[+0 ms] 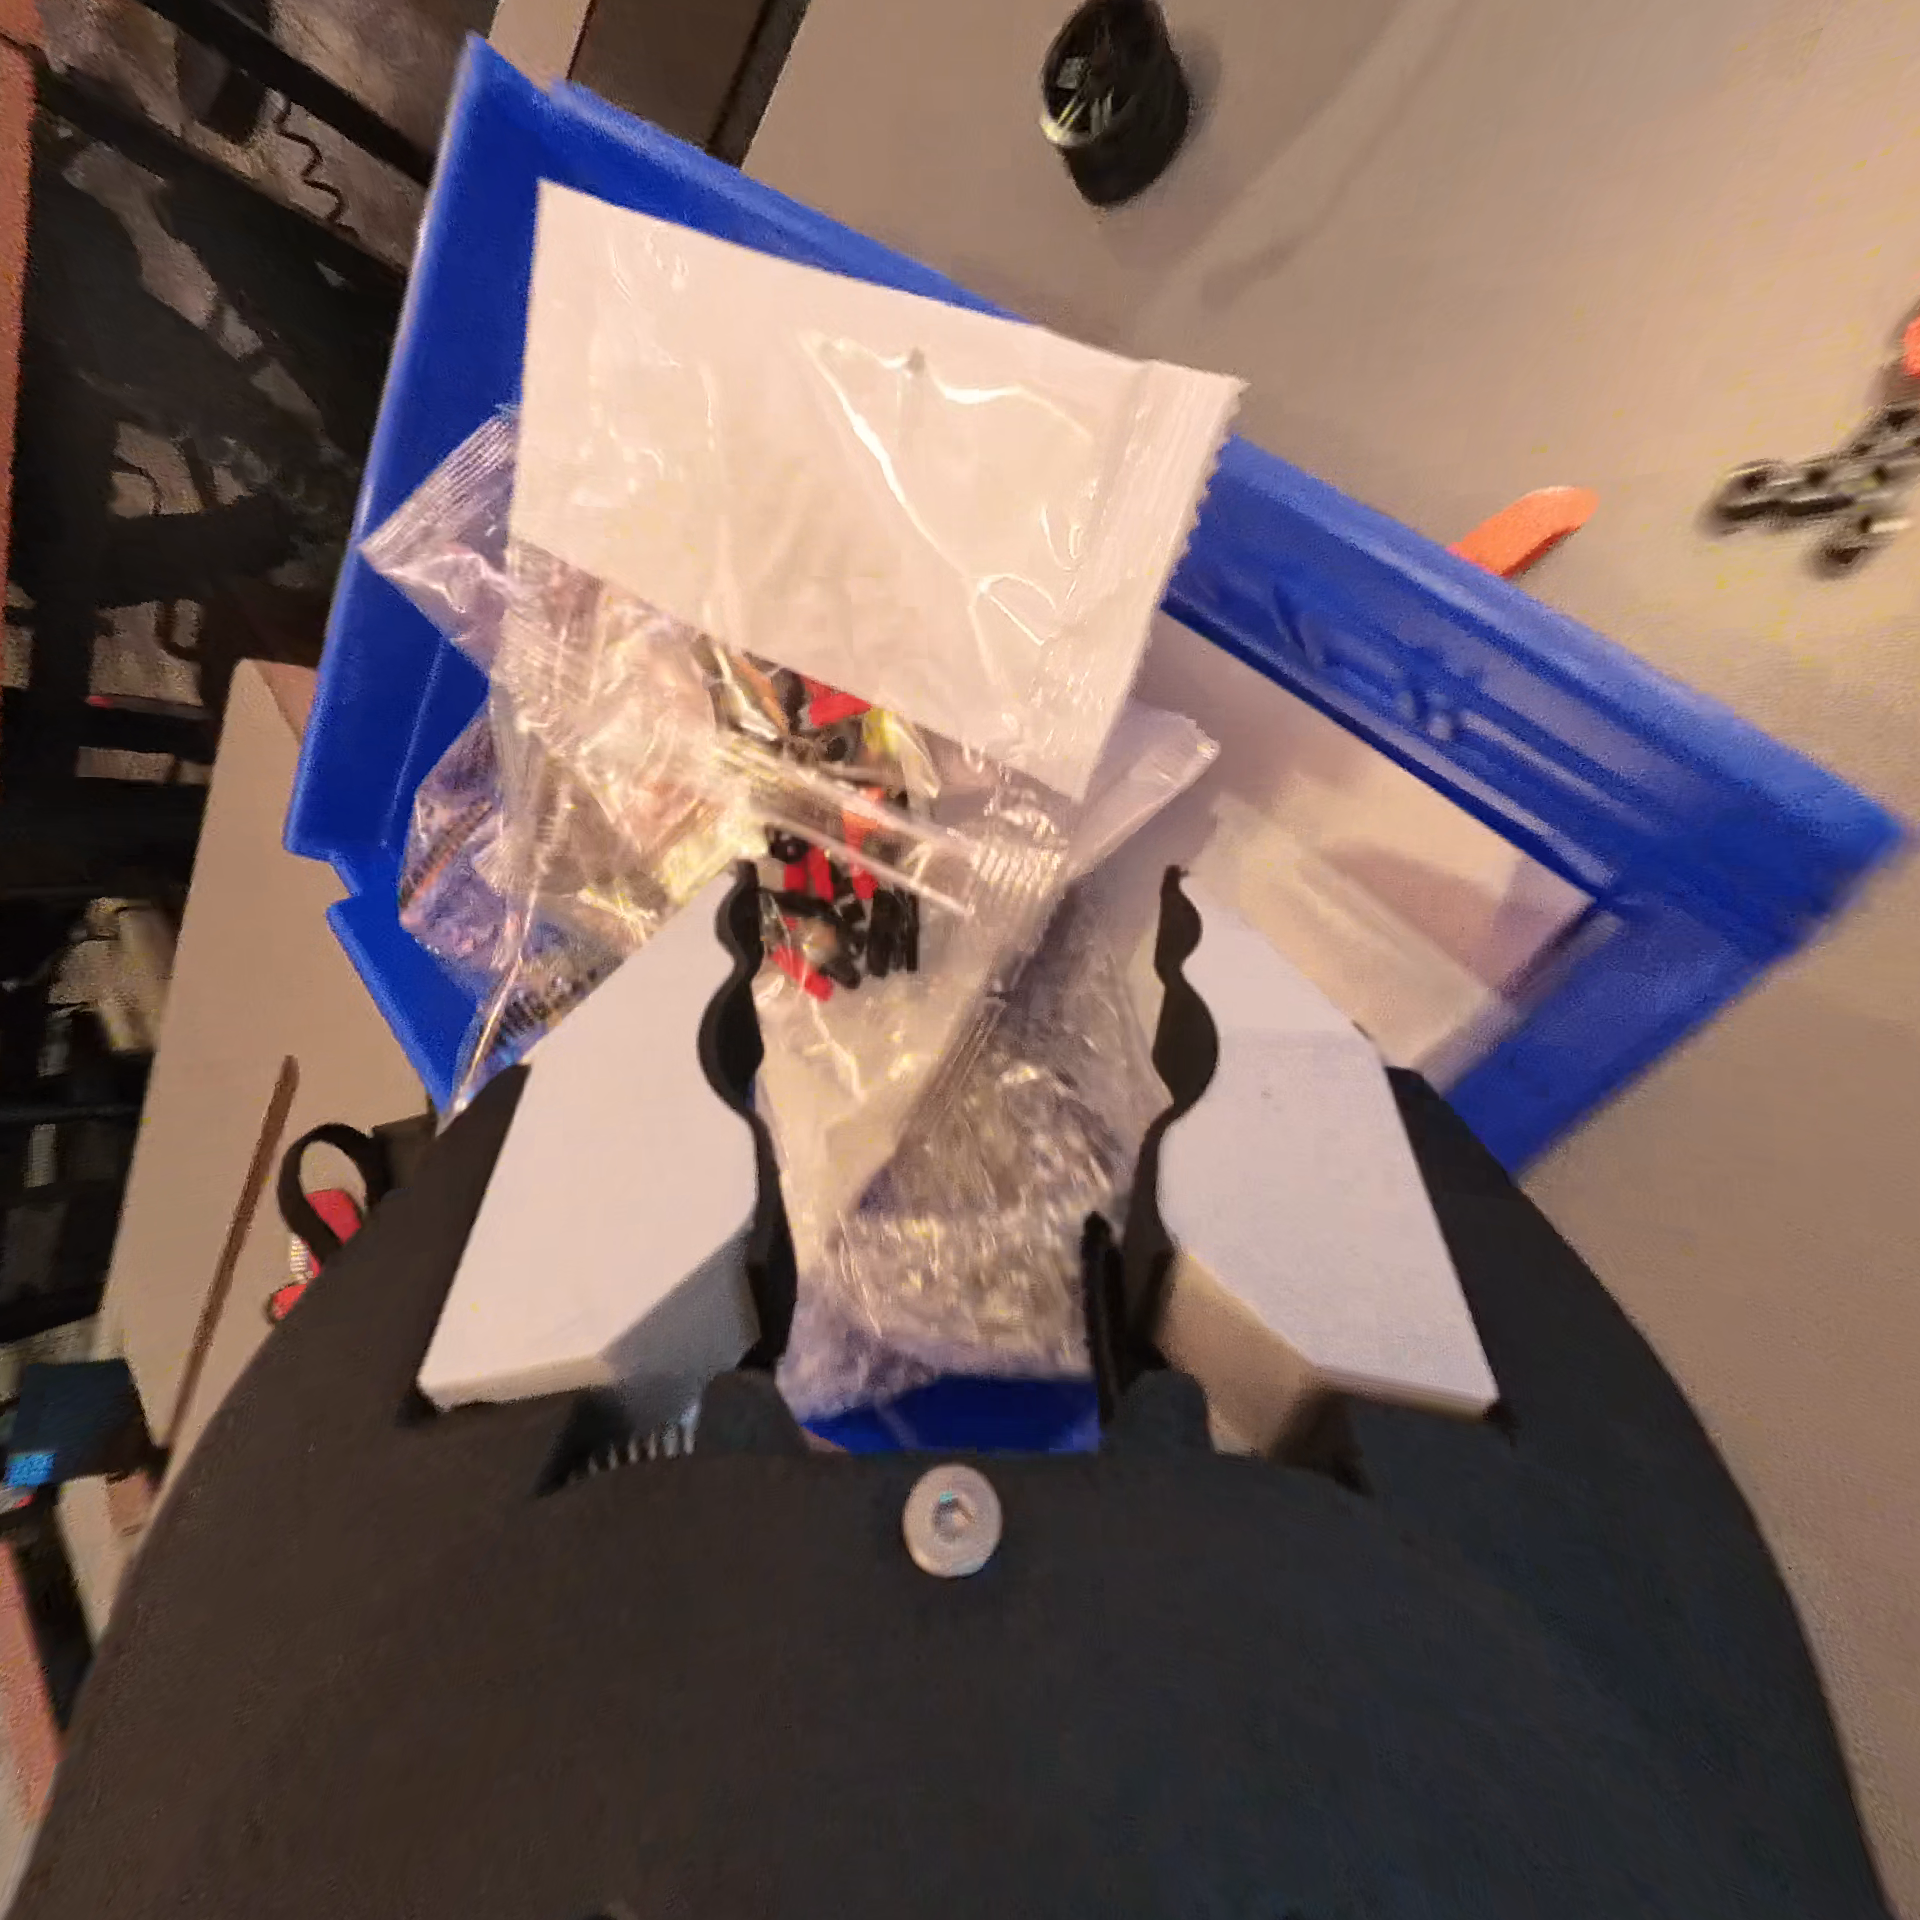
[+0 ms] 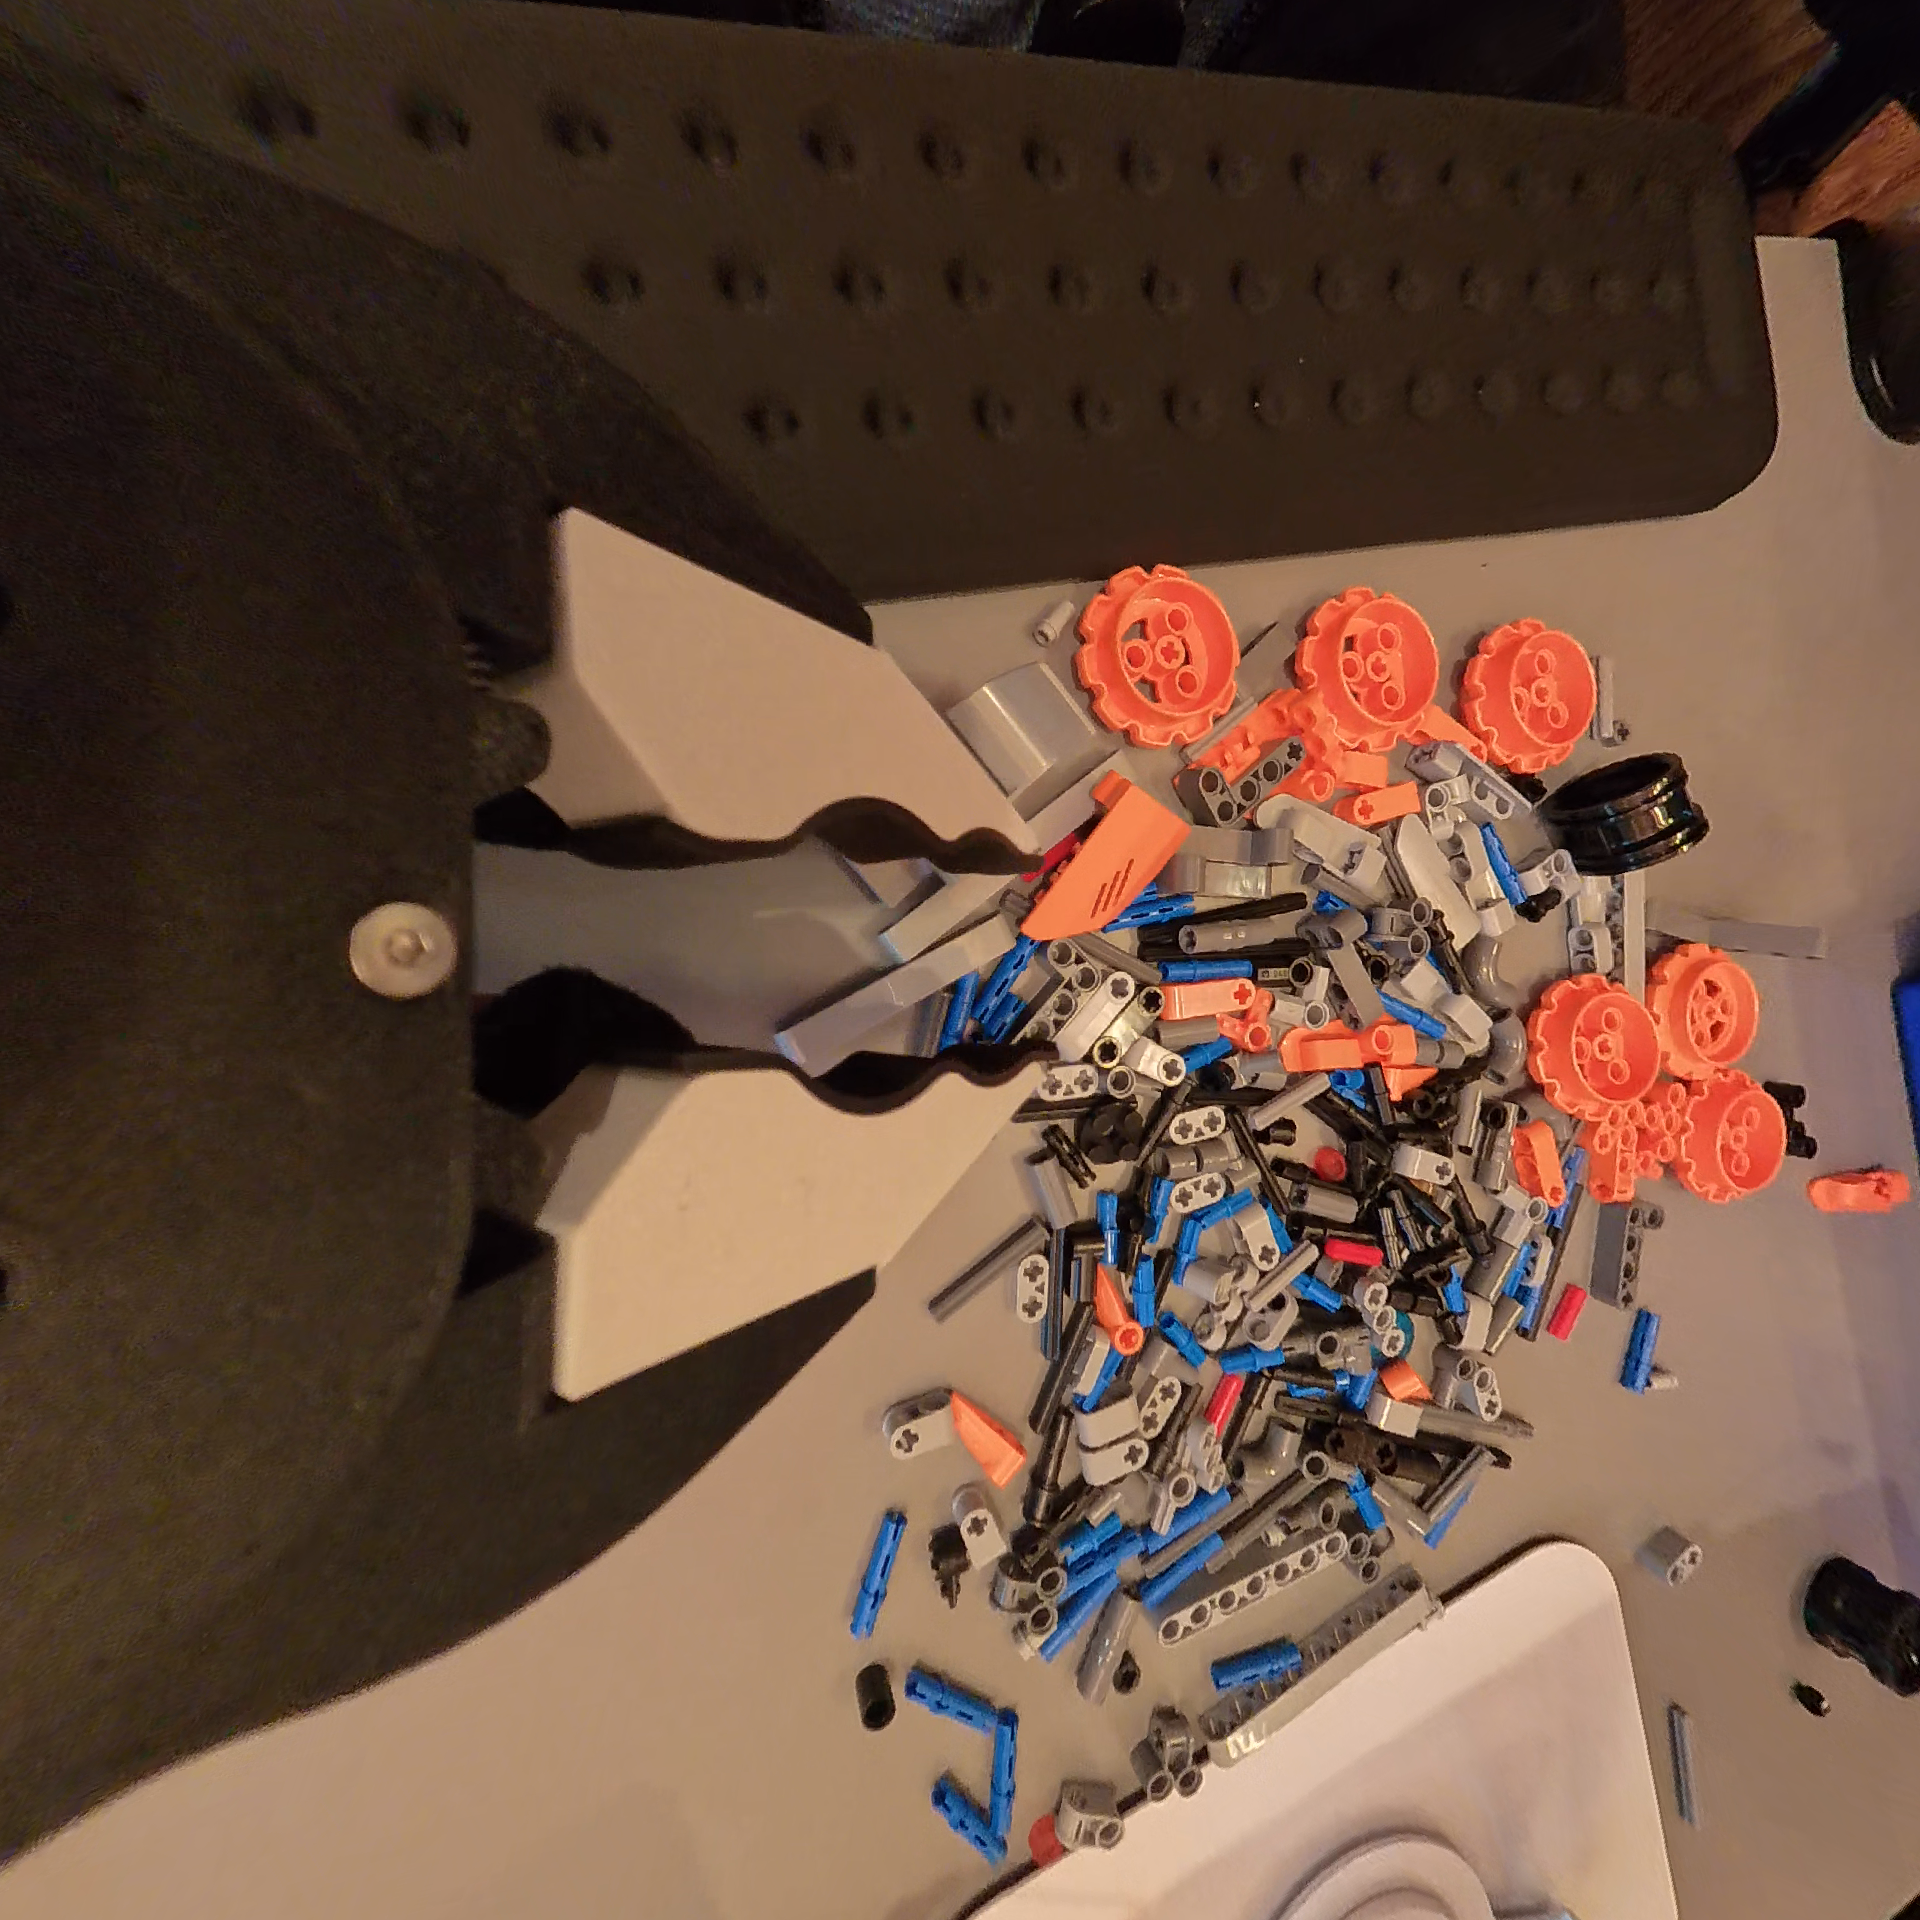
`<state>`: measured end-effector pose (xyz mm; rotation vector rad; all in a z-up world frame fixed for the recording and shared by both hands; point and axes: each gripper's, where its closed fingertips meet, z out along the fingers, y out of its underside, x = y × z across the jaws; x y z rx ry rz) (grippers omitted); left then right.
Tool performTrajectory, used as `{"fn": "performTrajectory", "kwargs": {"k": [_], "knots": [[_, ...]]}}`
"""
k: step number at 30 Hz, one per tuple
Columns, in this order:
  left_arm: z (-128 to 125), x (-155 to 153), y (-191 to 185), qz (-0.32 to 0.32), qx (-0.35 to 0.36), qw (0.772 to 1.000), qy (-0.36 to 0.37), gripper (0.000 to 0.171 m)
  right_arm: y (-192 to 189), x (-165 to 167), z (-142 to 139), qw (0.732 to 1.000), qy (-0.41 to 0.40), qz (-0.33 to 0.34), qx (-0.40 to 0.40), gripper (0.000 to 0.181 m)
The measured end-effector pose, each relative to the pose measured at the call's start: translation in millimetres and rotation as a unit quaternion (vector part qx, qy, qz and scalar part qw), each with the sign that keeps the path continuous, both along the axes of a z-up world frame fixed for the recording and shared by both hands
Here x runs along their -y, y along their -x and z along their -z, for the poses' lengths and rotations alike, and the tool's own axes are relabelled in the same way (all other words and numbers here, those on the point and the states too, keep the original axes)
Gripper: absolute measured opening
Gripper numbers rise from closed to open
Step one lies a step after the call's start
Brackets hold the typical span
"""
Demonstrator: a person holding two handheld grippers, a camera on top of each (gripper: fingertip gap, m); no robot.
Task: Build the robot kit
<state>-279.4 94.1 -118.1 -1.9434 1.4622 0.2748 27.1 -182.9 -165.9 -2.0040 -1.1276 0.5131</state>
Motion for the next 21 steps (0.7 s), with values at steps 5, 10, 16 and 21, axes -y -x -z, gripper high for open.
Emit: {"fn": "performTrajectory", "kwargs": {"k": [5, 10, 16, 21], "knots": [[8, -22, -7, -0.004, 0.011, 0.999, -0.033, 0.039, -4, 1, 4, 1.0, 0.001, 0.005, -0.003, 0.03], [-7, -19, -7, -0.005, 0.074, 0.997, -0.014, 0.016, -5, 1, 3, 1.0, -0.005, 0.003, 0.0, 0.029], [-34, -19, -1, -0.03, 0.181, 0.983, 0.027, 0.012, -7, 2, 4, 1.0, -0.005, 0.001, 0.004, 0.028], [-47, -21, 4, -0.038, 0.266, 0.959, 0.094, 0.013, -8, 2, 5, 1.0, -0.005, 0.003, 0.004, 0.028]]}}
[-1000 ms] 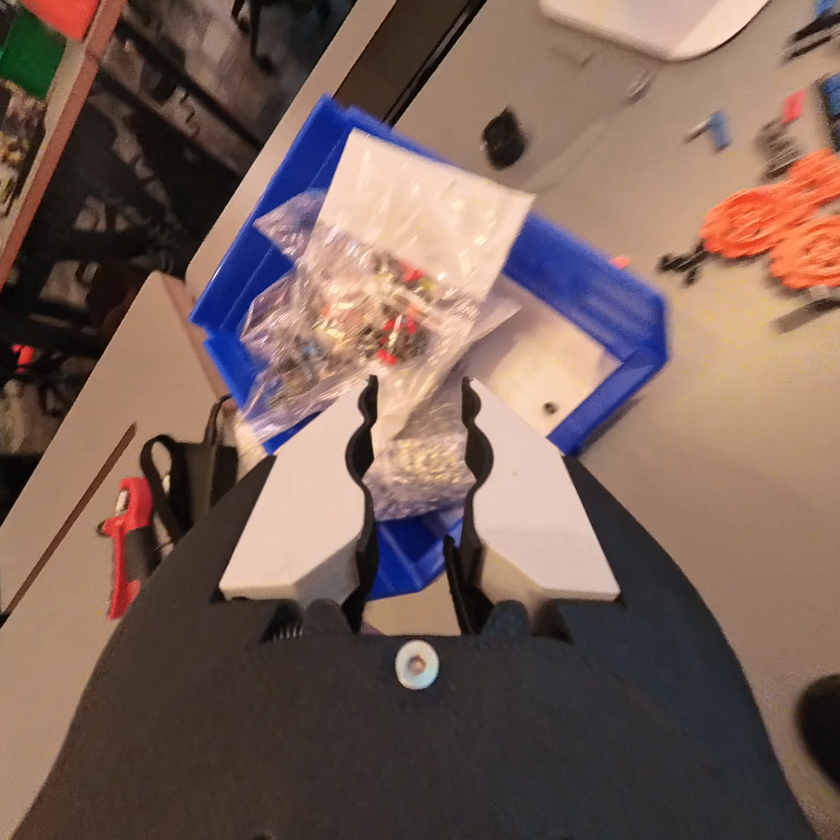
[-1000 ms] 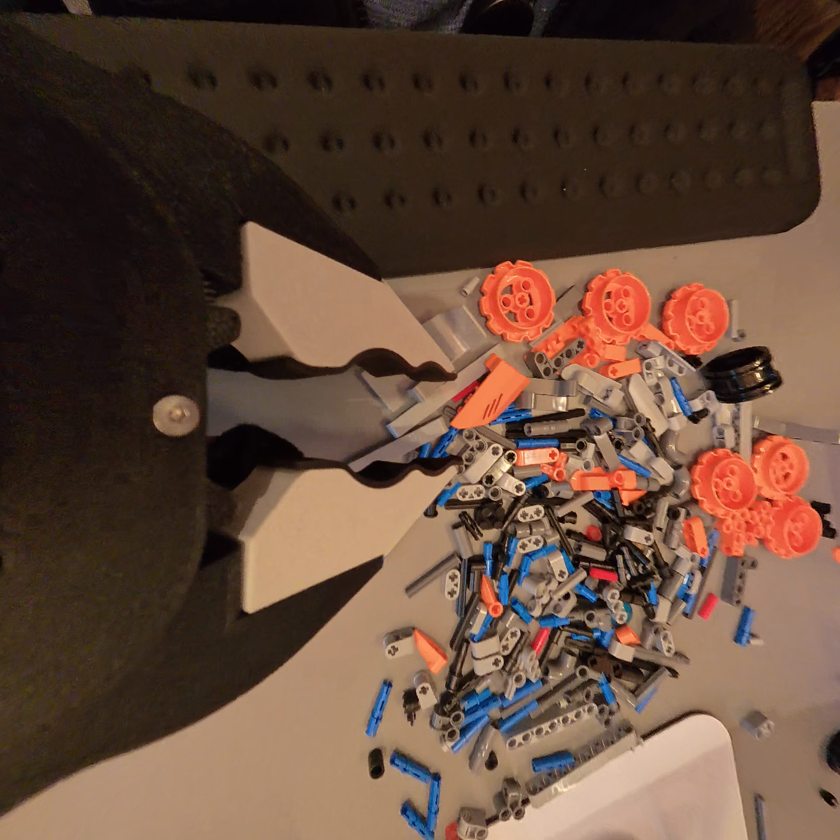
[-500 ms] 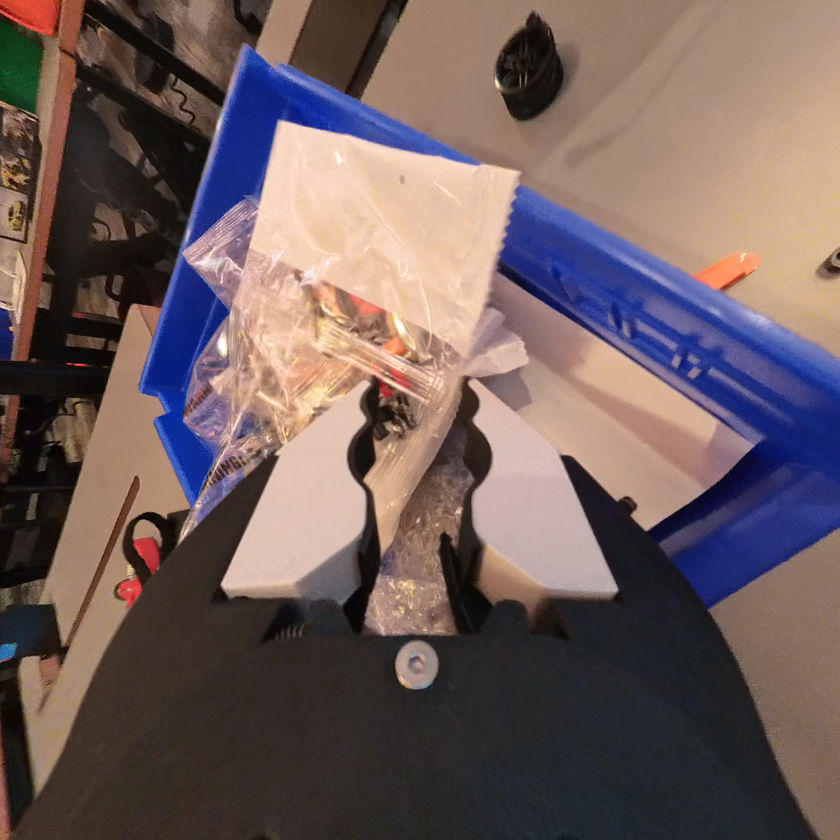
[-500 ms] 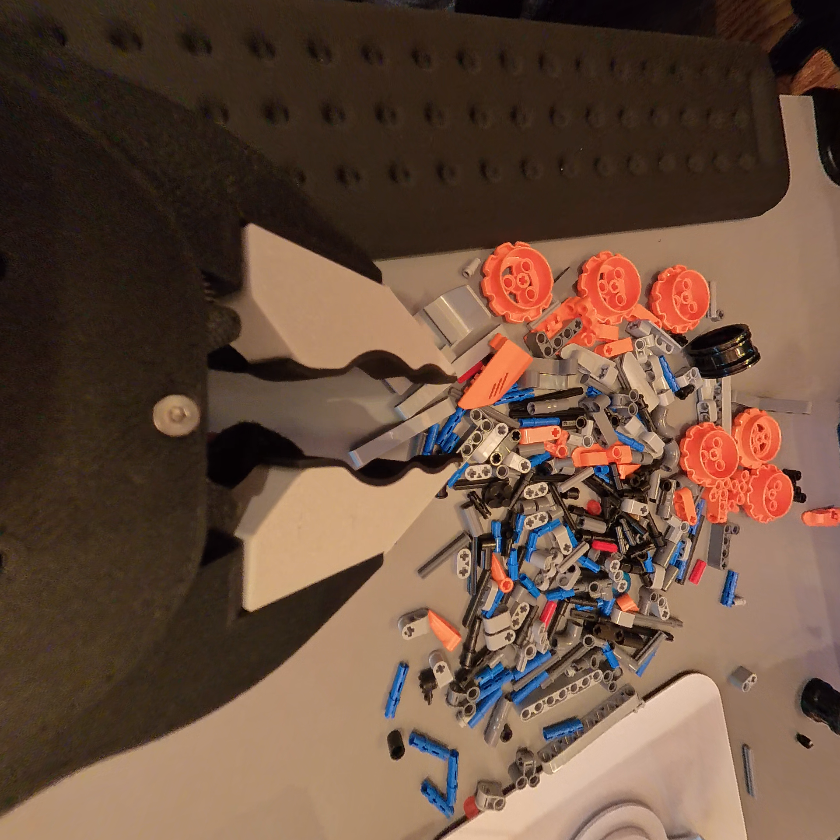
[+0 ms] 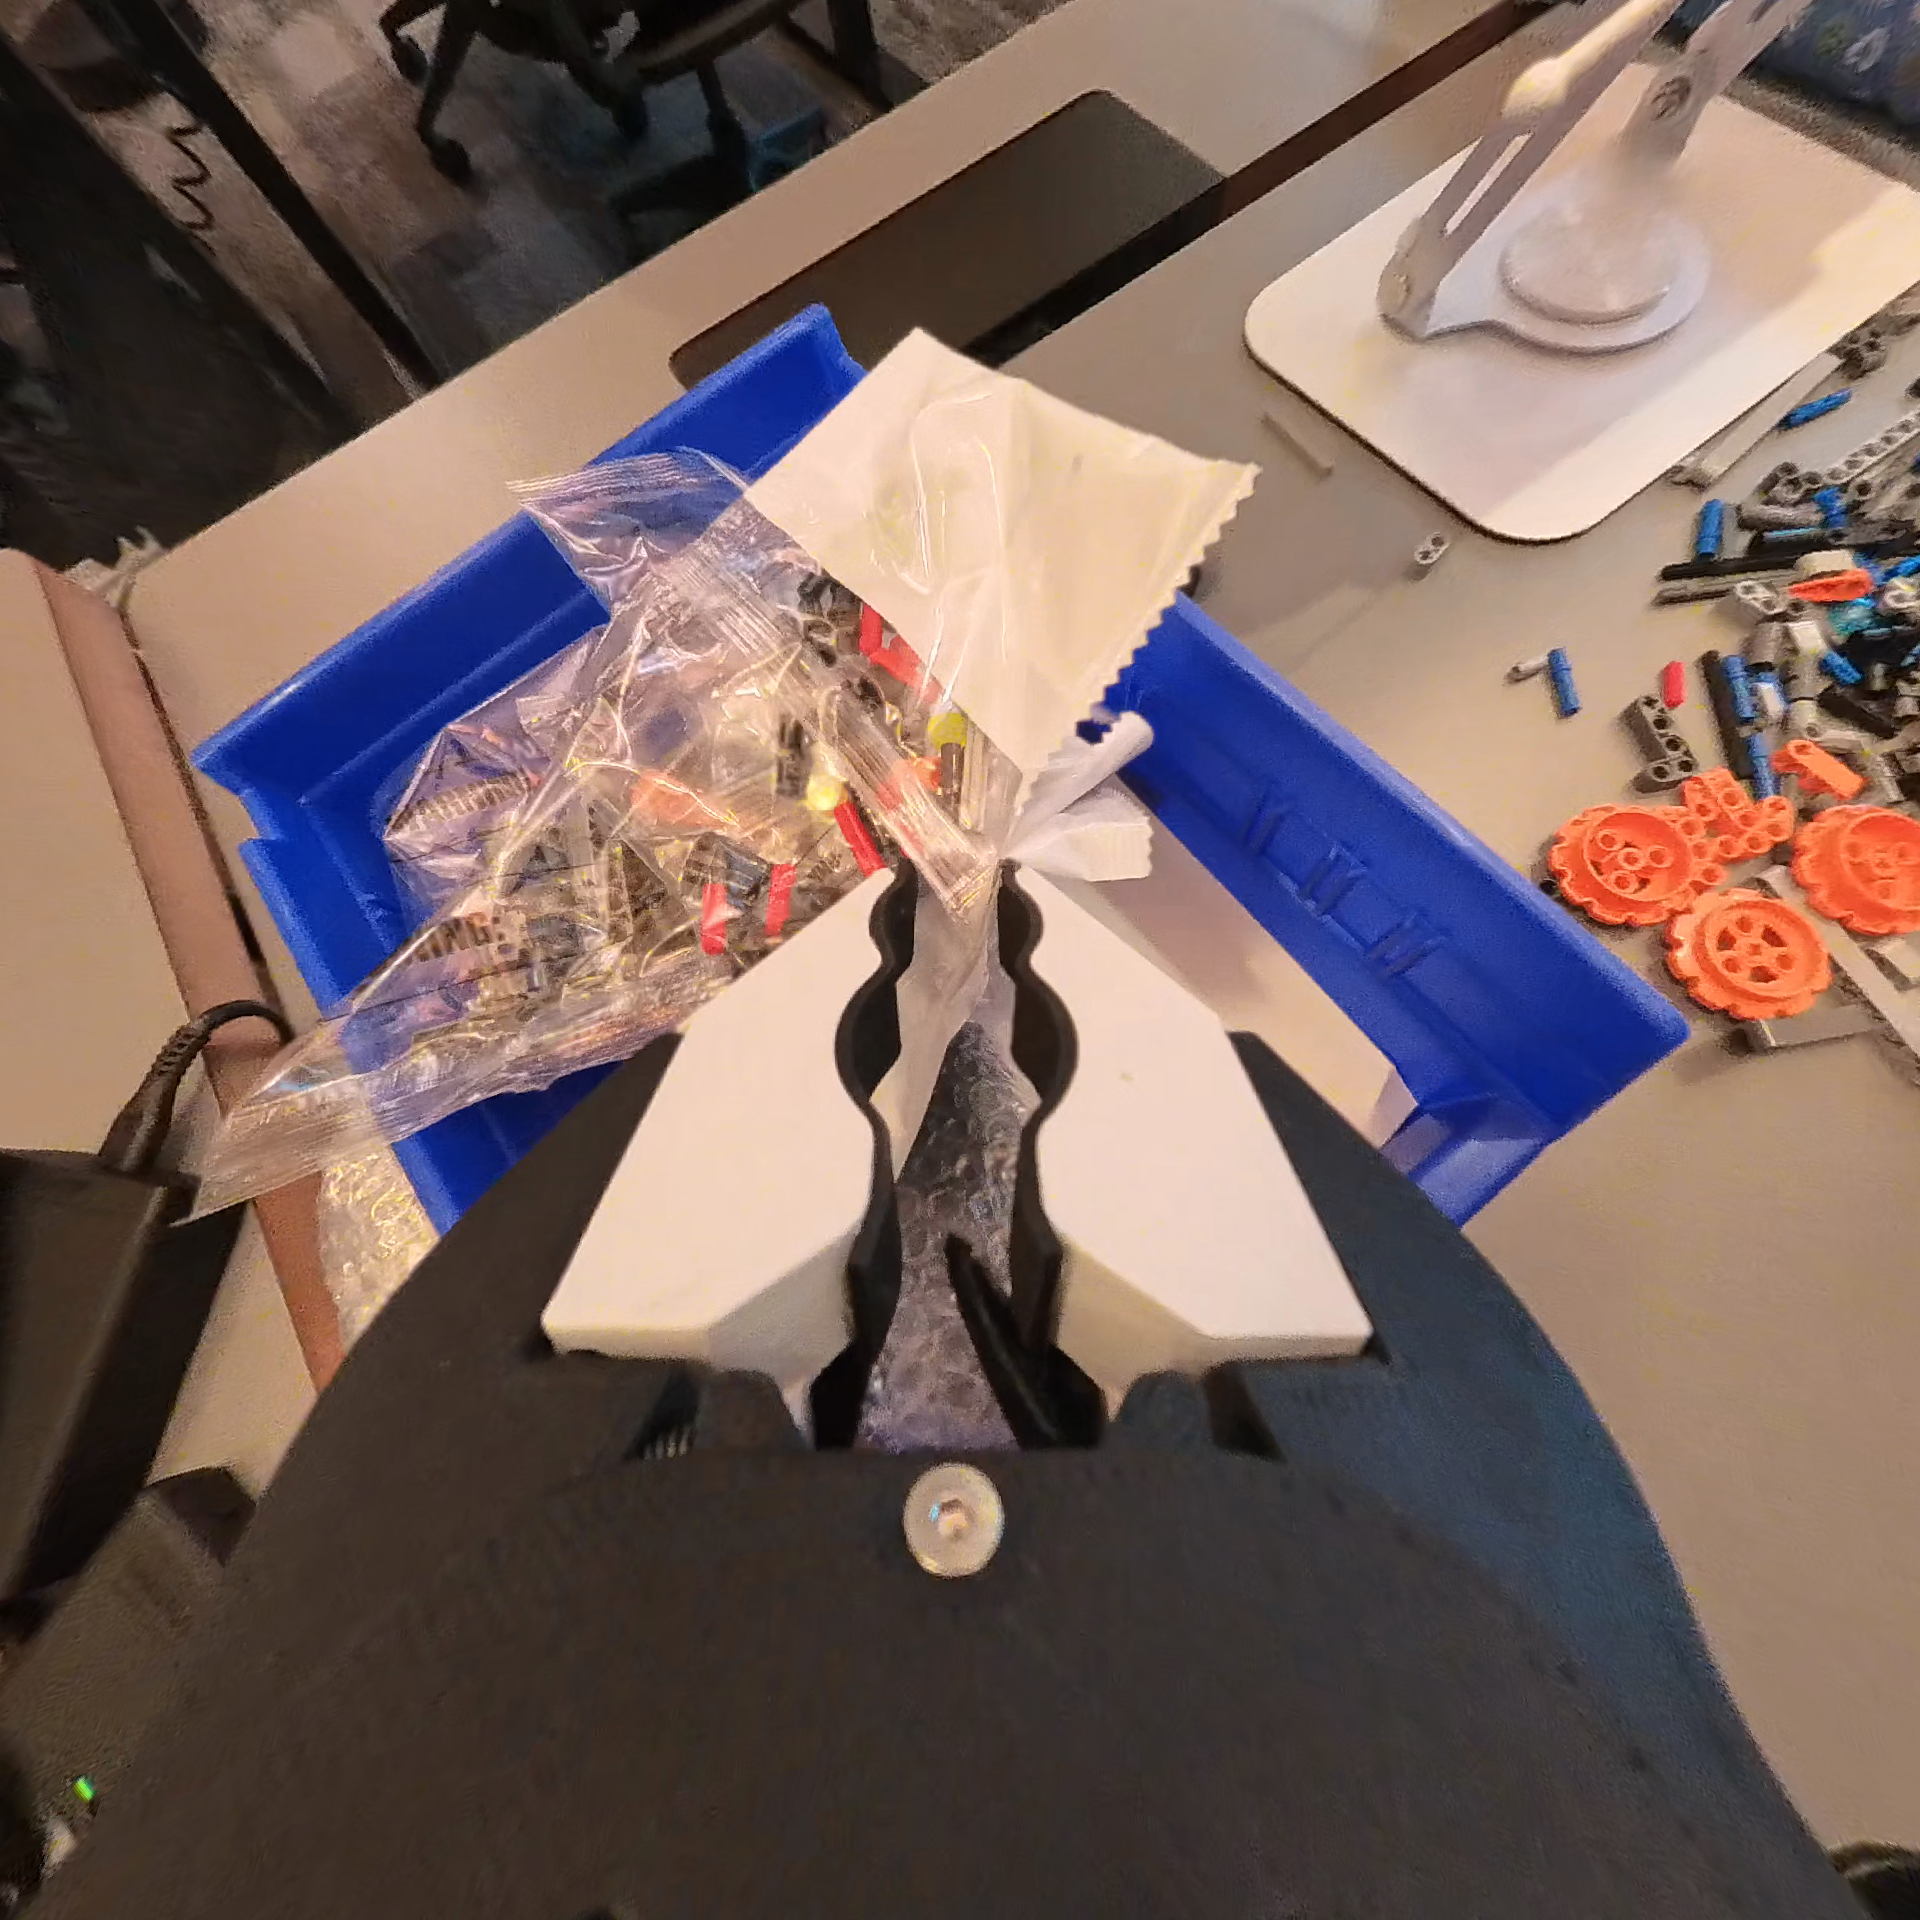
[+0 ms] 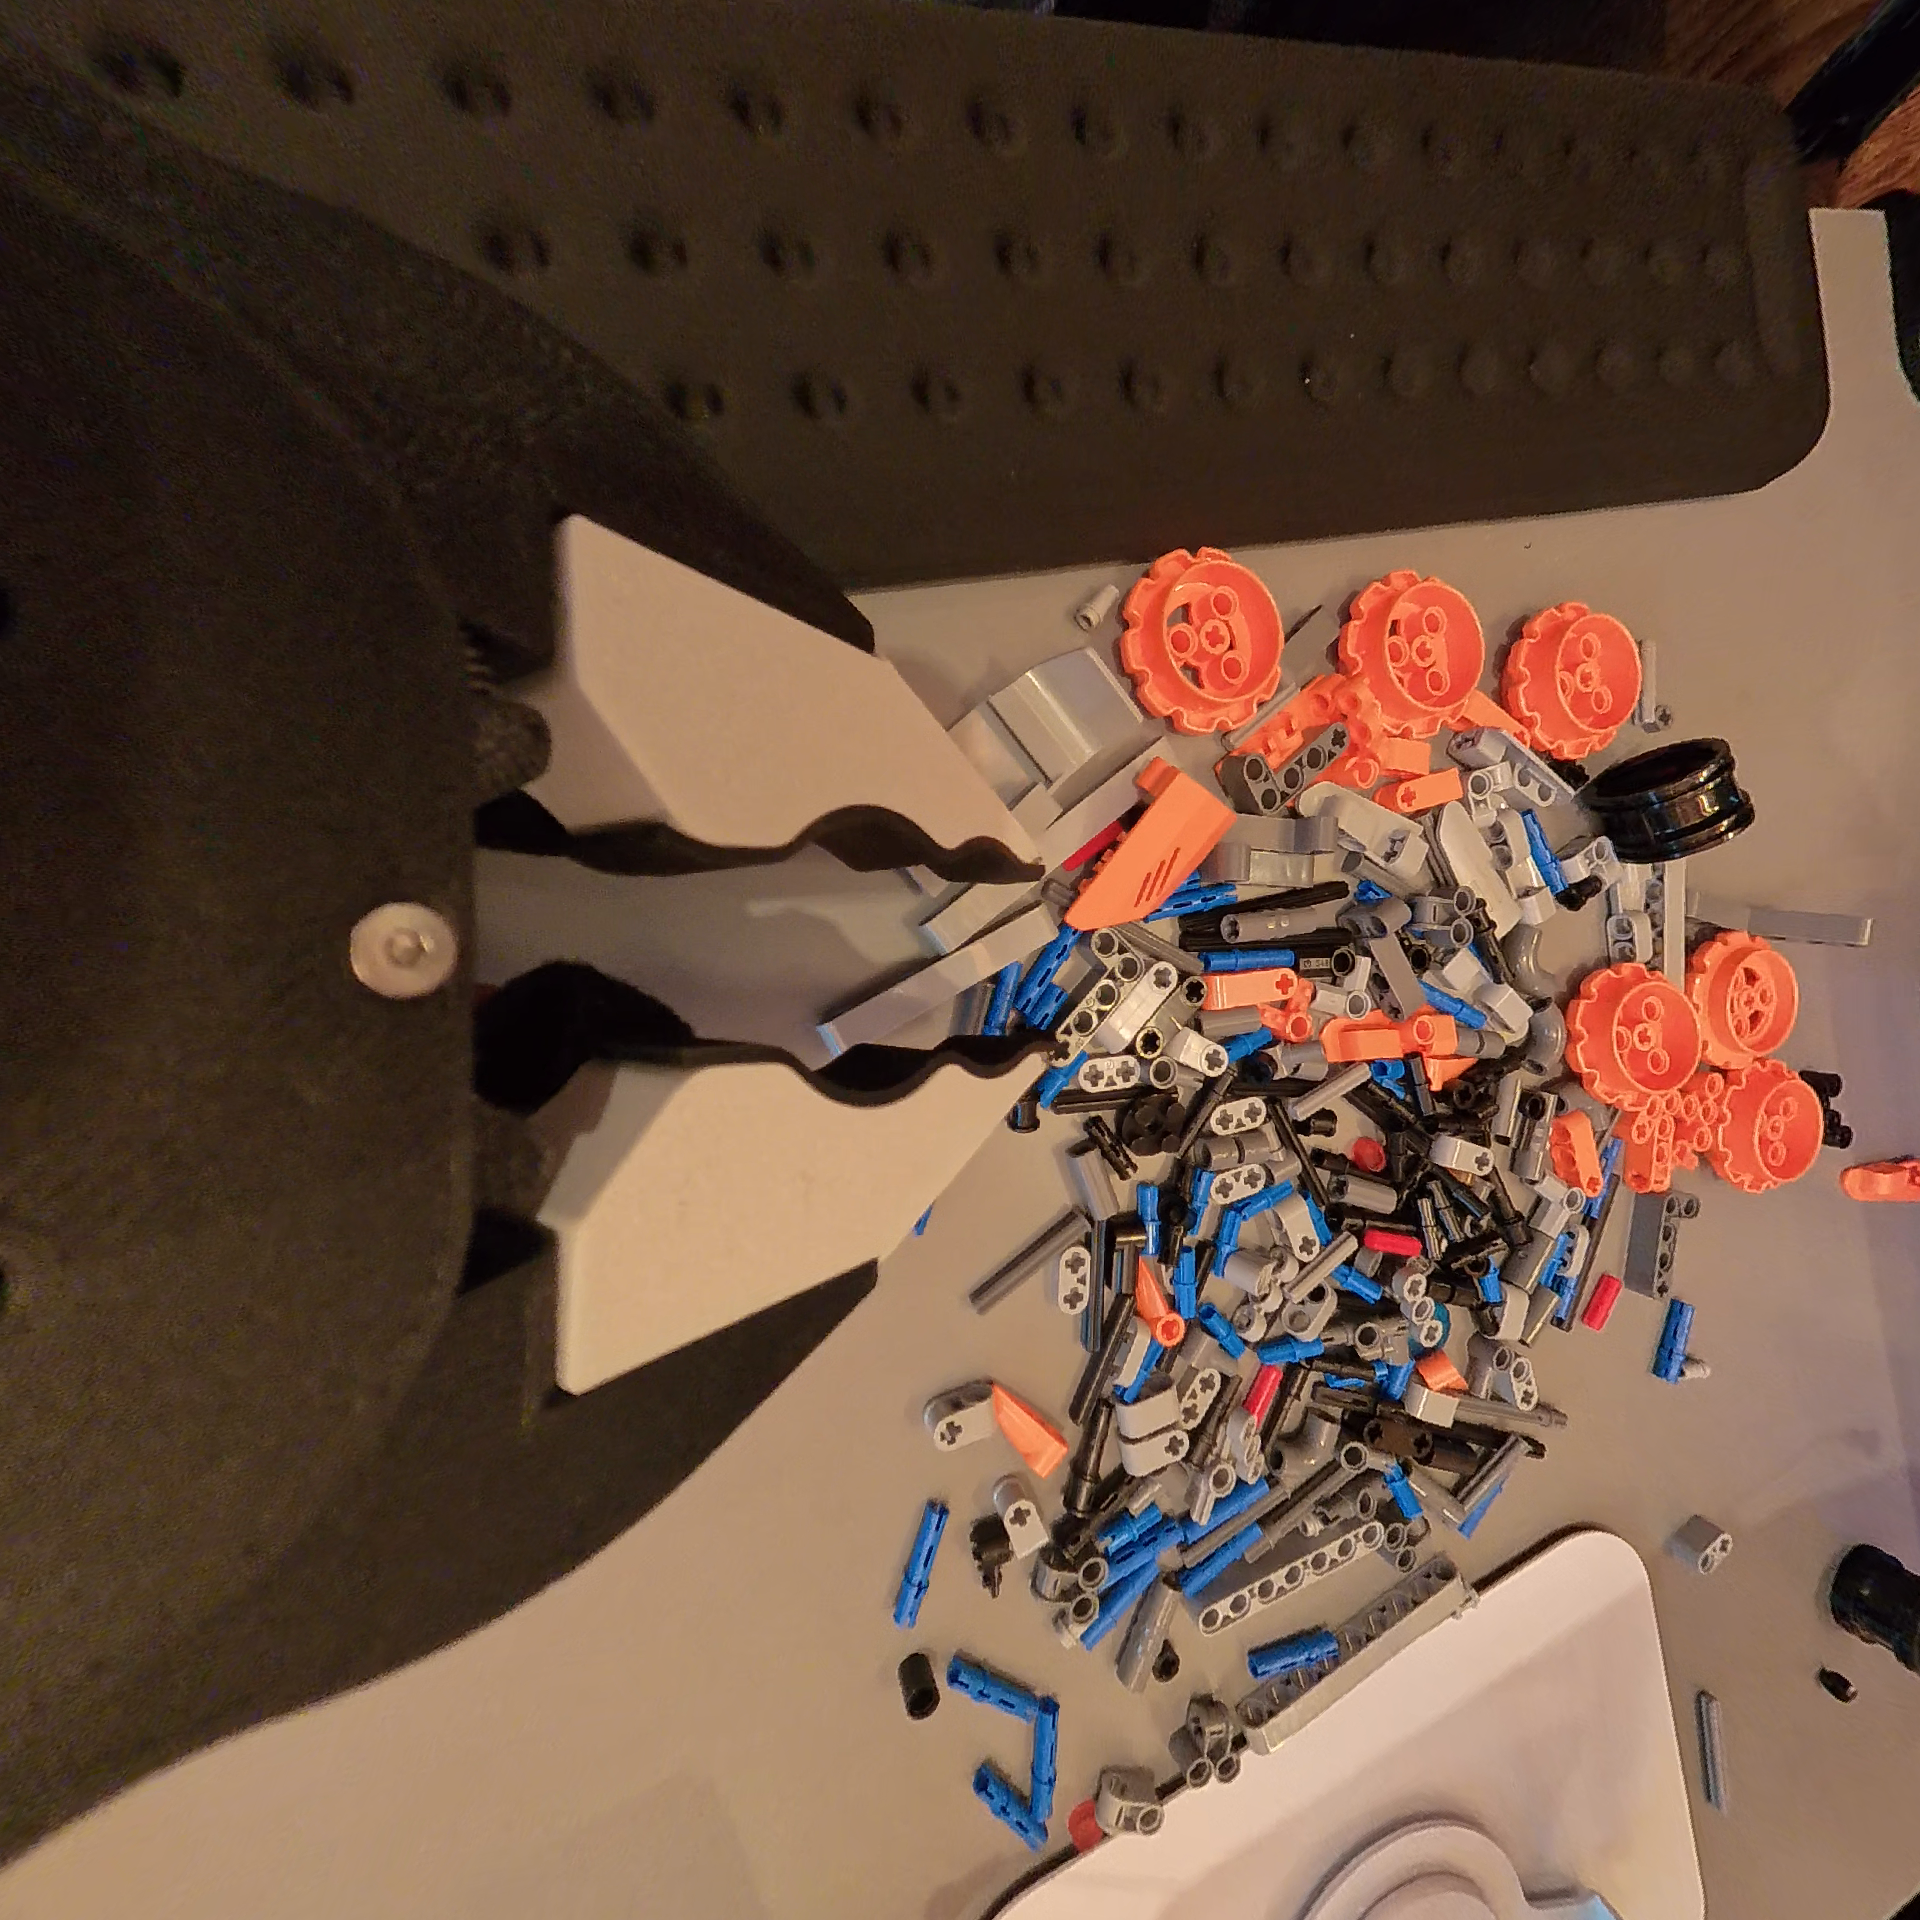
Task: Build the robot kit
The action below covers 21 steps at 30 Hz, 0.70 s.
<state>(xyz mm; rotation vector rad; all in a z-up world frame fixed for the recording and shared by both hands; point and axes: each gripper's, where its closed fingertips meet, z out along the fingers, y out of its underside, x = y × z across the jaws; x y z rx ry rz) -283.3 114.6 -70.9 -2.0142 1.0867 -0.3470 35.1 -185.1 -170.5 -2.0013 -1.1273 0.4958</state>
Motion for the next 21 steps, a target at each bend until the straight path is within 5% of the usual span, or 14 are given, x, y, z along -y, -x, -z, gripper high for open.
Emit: {"fn": "performTrajectory", "kwargs": {"k": [9, 13, 16, 19, 21], "knots": [[-16, 4, 13, 0.01, 0.003, 1.0, -0.002, 0.008, -2, 1, 4, 1.0, 0.009, 0.0, 0.003, 0.026], [7, 15, 23, 0.029, -0.085, 0.996, 0.025, 0.0, -3, 1, 7, 1.0, 0.013, 0.0, 0.01, 0.026], [37, 48, 24, 0.078, -0.168, 0.976, 0.113, 0.002, -3, 2, 9, 1.0, 0.017, -0.001, 0.013, 0.026], [64, 67, 28, 0.104, -0.253, 0.95, 0.152, 0.03, -4, 2, 10, 1.0, 0.019, -0.002, 0.015, 0.026], [56, 65, 25, 0.107, -0.244, 0.955, 0.132, 0.039, -4, 3, 11, 1.0, 0.02, -0.002, 0.016, 0.026]]}}
